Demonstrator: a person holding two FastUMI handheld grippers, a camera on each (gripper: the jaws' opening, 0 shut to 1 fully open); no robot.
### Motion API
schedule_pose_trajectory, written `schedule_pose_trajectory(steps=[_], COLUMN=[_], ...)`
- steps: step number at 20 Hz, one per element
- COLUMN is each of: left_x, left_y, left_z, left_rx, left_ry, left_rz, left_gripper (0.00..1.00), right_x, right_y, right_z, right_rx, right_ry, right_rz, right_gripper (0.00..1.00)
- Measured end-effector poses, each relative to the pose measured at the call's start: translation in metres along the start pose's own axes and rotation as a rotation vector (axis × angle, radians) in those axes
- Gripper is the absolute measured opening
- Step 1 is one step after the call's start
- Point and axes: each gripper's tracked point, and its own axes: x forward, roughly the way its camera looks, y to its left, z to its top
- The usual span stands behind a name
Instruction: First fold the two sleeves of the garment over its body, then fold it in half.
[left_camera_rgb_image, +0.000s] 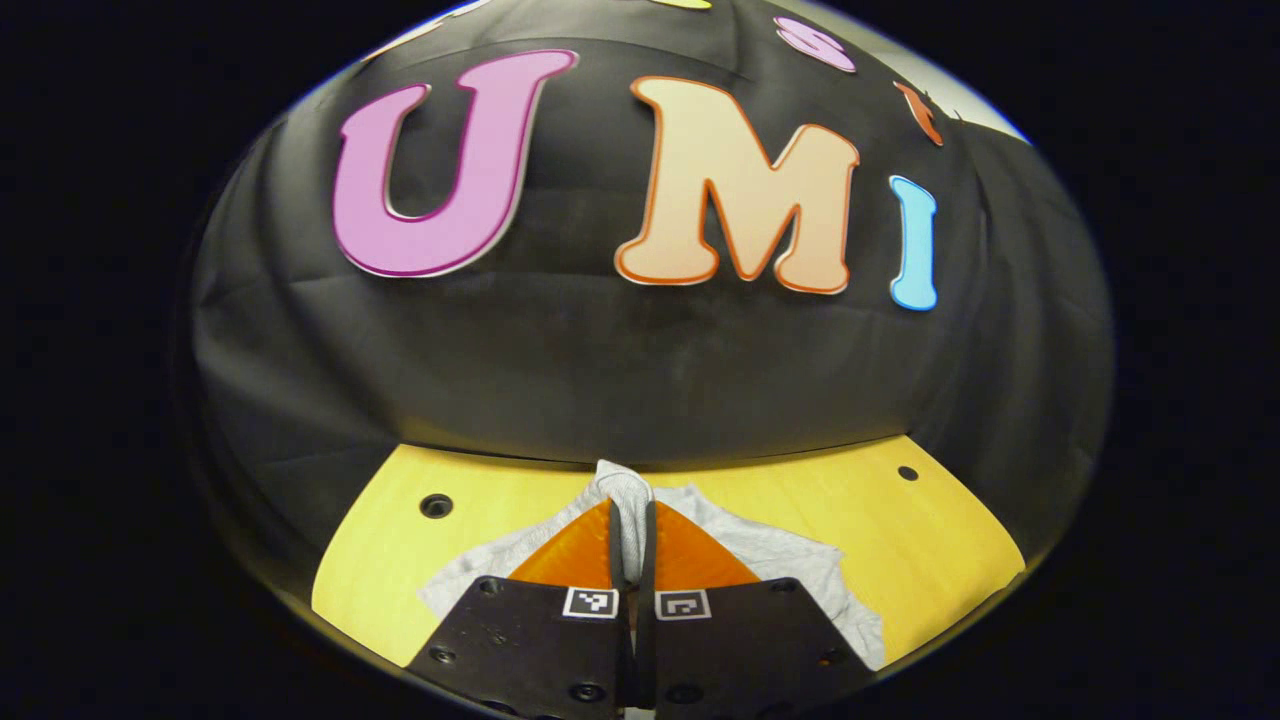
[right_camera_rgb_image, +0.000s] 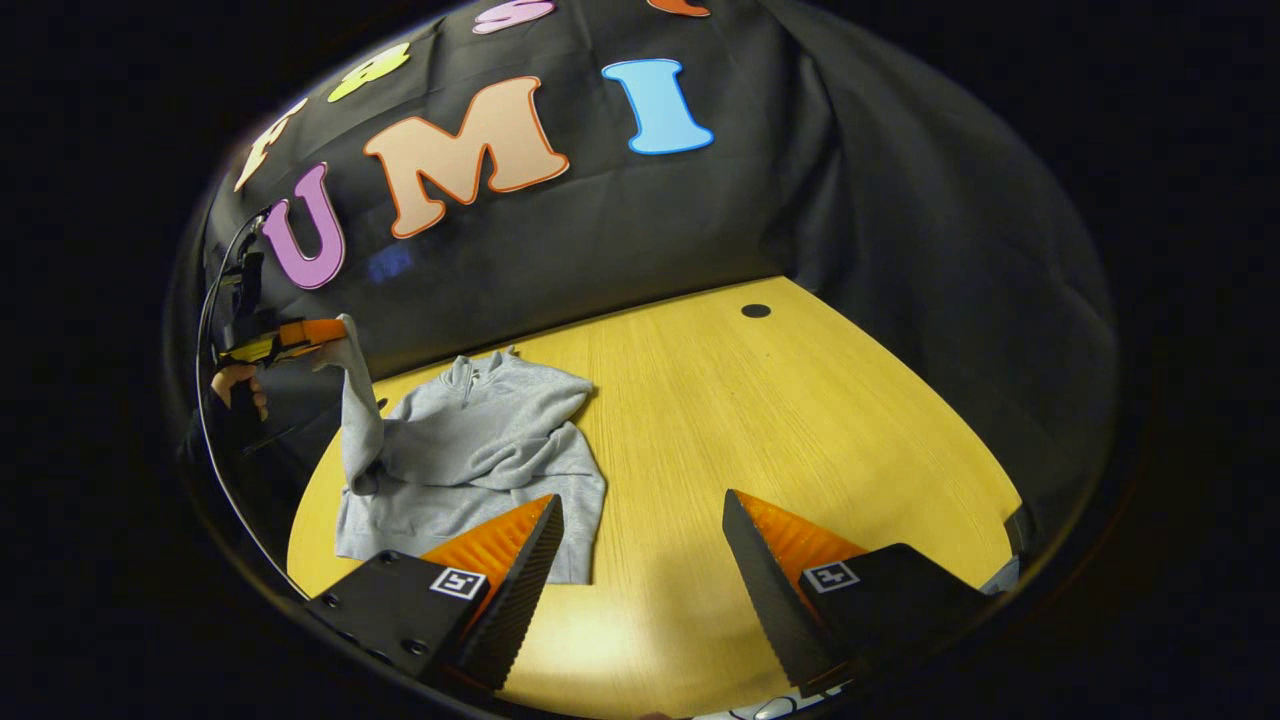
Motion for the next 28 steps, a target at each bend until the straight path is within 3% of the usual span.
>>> schedule_pose_trajectory(steps=[13, 21, 23, 24, 25, 28], left_x=[0.052, 0.077, 0.079, 0.079, 0.079, 0.071], left_y=[-0.145, -0.174, -0.18, -0.18, -0.182, -0.176], left_z=[-0.055, -0.121, -0.129, -0.126, -0.122, -0.099], left_rx=[0.077, 0.117, 0.108, 0.106, 0.105, 0.133], left_ry=[0.119, 0.25, 0.254, 0.236, 0.212, 0.113], left_rz=[-0.188, -0.171, -0.179, -0.177, -0.179, -0.146], left_gripper=[0.0, 0.02, 0.12, 0.27, 0.31, 0.81], right_x=[-0.017, -0.028, -0.029, -0.029, -0.028, -0.023], right_y=[-0.066, -0.09, -0.09, -0.09, -0.088, -0.08], right_z=[-0.017, -0.021, -0.023, -0.026, -0.026, -0.024], right_rx=[0.032, 0.037, 0.034, 0.035, 0.038, 0.027], right_ry=[0.024, 0.026, 0.03, 0.033, 0.036, 0.031], right_rz=[-0.079, -0.096, -0.091, -0.083, -0.073, -0.042], right_gripper=[0.96, 0.99, 0.99, 0.99, 0.96, 0.99])
